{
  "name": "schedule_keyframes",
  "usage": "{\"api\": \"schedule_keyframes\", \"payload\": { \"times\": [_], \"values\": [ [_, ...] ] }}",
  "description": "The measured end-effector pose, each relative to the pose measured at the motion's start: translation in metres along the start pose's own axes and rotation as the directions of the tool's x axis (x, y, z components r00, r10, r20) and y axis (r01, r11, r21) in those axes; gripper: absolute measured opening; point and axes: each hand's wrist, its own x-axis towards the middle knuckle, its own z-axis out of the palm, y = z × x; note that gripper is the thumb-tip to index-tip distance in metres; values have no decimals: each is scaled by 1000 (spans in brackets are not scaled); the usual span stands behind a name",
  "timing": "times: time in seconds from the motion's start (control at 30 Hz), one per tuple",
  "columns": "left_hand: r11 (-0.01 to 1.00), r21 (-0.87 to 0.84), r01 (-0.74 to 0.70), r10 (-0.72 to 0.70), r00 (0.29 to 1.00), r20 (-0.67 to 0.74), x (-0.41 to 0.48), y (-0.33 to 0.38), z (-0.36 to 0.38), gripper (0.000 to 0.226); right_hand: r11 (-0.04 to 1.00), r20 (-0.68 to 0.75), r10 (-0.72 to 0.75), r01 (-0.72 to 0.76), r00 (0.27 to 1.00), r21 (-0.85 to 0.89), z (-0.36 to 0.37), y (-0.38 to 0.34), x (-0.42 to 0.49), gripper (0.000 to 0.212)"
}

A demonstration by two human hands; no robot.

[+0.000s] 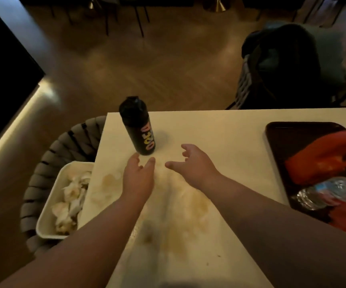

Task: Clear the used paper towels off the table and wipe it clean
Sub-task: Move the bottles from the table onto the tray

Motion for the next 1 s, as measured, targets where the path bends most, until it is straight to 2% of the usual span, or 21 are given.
{"api": "schedule_keyframes", "payload": {
  "times": [0.07,0.13,0.23,0.3,0.4,0.5,0.57,0.63,0.73,0.83,0.93,1.0],
  "values": [
    [999,-40,-29,27,998,-54,22,11,-18,67,999,-11,-43,43,999,31,13,-29,14,102],
    [997,-33,-72,70,996,-49,40,25,-30,73,993,-18,-84,85,996,87,21,-58,25,107],
    [986,-16,-167,168,985,38,56,41,-38,76,980,-20,-139,140,990,143,27,-91,37,106],
    [976,-65,-206,211,974,86,63,49,-39,73,974,-53,-176,182,983,137,30,-106,45,107],
    [969,-181,-170,198,968,153,72,57,-42,72,968,-91,-216,225,972,107,35,-123,54,106],
    [952,-276,-135,185,969,165,82,56,-42,74,966,-75,-248,253,966,60,40,-132,62,90],
    [953,-262,-150,193,970,146,82,57,-40,67,964,-74,-264,265,962,12,40,-131,65,74],
    [955,-230,-188,225,963,147,78,61,-33,63,964,-102,-265,263,959,-29,32,-127,64,69],
    [944,-222,-244,287,940,186,67,76,-9,59,959,-170,-281,269,945,-88,1,-117,60,67],
    [921,-242,-305,364,895,257,51,108,29,60,951,-252,-300,268,920,-153,-59,-106,51,62],
    [920,-229,-318,389,814,432,31,143,74,71,946,-343,-269,180,900,-269,-136,-92,37,61],
    [923,-158,-351,381,775,504,14,158,105,78,947,-430,-225,92,874,-307,-185,-76,28,67]
  ]
}}
